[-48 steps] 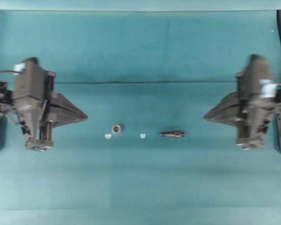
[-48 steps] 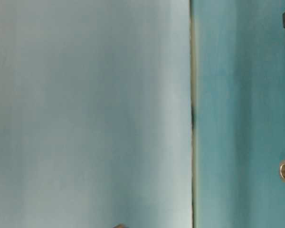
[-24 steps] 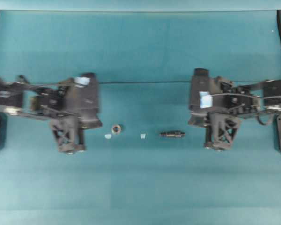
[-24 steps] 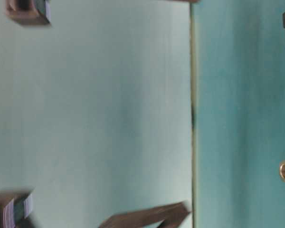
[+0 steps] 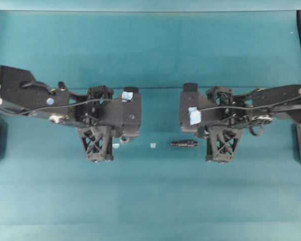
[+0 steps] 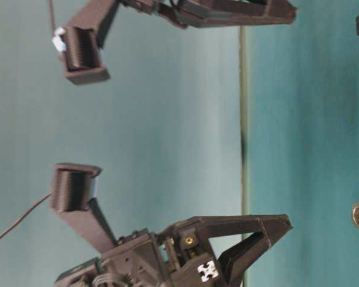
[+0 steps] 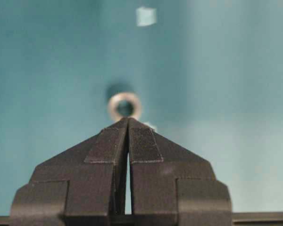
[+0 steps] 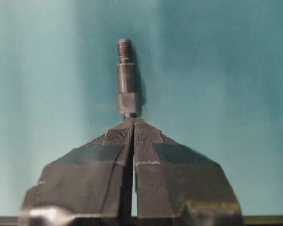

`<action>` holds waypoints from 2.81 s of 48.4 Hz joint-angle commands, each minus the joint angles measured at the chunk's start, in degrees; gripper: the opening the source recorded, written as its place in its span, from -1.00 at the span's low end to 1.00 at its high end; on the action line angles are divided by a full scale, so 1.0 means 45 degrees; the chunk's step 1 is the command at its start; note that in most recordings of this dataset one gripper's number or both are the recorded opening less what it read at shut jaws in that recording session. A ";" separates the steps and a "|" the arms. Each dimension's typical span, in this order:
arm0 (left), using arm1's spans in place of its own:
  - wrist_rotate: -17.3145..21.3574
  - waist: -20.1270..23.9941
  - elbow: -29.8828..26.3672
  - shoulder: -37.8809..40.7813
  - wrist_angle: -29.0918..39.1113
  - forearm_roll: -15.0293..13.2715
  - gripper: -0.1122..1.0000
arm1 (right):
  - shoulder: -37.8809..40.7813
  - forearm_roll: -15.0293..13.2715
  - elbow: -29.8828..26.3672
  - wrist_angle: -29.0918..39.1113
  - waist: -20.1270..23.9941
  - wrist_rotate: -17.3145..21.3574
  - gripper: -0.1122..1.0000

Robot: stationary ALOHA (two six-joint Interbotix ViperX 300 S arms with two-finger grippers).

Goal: Insert the washer onto the shaft with both hands.
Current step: 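Move both grippers inward over the silver washer and the threaded shaft, then lower left gripper over washer and right gripper over shaft, opening both, then close left gripper on the washer and right gripper on the shaft's hex collar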

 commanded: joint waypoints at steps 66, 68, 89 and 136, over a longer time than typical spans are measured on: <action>0.0176 0.0273 0.0488 0.1426 -0.2656 0.0039 0.68 | 0.0996 -0.0293 0.0820 -0.2813 0.0000 -0.0254 0.75; 0.0176 0.0273 0.0488 0.1445 -0.2656 0.0039 0.68 | 0.1074 -0.0293 0.0801 -0.2813 0.0000 -0.0254 0.75; 0.0156 0.0273 0.0586 0.1738 -0.2656 0.0039 0.67 | 0.1855 -0.0293 0.0625 -0.2852 0.0039 -0.0254 0.75; 0.0137 0.0156 0.0898 0.2227 -0.3359 0.0039 0.67 | 0.2559 -0.0293 0.0625 -0.3242 0.0039 -0.0254 0.75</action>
